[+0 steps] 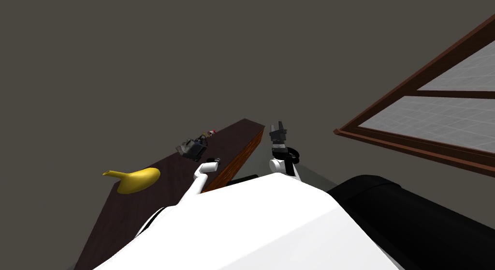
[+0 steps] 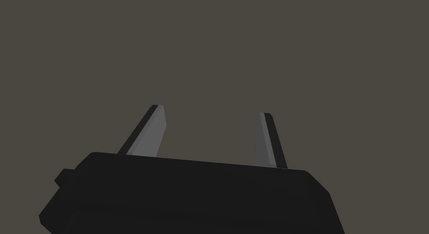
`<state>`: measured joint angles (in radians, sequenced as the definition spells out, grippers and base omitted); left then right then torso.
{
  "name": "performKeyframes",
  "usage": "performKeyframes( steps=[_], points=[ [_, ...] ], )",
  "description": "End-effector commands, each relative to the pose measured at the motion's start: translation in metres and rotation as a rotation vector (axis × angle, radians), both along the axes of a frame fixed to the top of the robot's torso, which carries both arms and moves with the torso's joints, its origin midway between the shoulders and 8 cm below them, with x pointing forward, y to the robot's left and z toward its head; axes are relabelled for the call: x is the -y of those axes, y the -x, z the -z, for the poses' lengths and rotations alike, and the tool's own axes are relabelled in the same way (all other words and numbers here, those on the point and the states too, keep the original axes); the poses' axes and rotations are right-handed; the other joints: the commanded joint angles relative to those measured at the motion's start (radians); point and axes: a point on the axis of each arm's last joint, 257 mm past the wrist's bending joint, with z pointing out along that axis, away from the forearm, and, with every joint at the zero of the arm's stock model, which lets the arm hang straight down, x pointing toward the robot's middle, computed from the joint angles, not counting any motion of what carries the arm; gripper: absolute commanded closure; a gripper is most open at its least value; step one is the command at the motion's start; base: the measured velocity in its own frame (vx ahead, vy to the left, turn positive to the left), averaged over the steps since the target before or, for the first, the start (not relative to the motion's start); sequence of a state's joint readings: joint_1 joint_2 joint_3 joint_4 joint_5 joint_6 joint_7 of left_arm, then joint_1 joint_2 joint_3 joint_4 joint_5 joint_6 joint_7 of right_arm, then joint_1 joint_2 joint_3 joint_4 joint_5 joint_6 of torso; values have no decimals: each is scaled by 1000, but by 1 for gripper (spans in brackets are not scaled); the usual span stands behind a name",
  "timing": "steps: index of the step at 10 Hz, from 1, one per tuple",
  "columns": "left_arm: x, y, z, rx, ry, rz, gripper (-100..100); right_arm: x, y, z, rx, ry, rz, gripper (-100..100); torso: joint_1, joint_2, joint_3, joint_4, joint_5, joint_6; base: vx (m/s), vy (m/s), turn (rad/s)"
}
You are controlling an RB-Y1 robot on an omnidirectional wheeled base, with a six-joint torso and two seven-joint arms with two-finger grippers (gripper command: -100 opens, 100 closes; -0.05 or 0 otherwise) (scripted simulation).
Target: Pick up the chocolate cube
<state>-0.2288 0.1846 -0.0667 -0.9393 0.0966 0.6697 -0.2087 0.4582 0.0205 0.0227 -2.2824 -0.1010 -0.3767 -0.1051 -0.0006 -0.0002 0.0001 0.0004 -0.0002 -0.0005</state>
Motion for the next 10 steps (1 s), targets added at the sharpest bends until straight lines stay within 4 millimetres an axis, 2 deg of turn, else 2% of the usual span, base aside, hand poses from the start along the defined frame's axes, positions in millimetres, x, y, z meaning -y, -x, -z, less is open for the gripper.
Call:
performKeyframes(
  steps=[1,4,5,6,9,10],
  points=[
    [0,0,0,0,0,0,100,0,0,0,0,0,0,0,0,0,0,0,0,0,0,0,0],
    [0,-1,-1,2,0,1,100,0,0,0,0,0,0,0,0,0,0,-1,0,0,0,0,0],
    [0,-1,-1,2,0,1,0,0,0,0,0,0,0,0,0,0,0,-1,0,0,0,0,0],
    [1,-6,-8,2,0,5,100,0,0,0,0,0,0,0,0,0,0,-1,0,0,-24,1,29],
    [1,-9,-13,5,1,7,100,0,0,0,0,0,0,0,-1,3,1,0,0,0,-33,-8,17],
    [1,-9,-13,3,0,7,0,0,0,0,0,0,0,0,0,2,1,0,0,0,0,0,0]
  ],
)
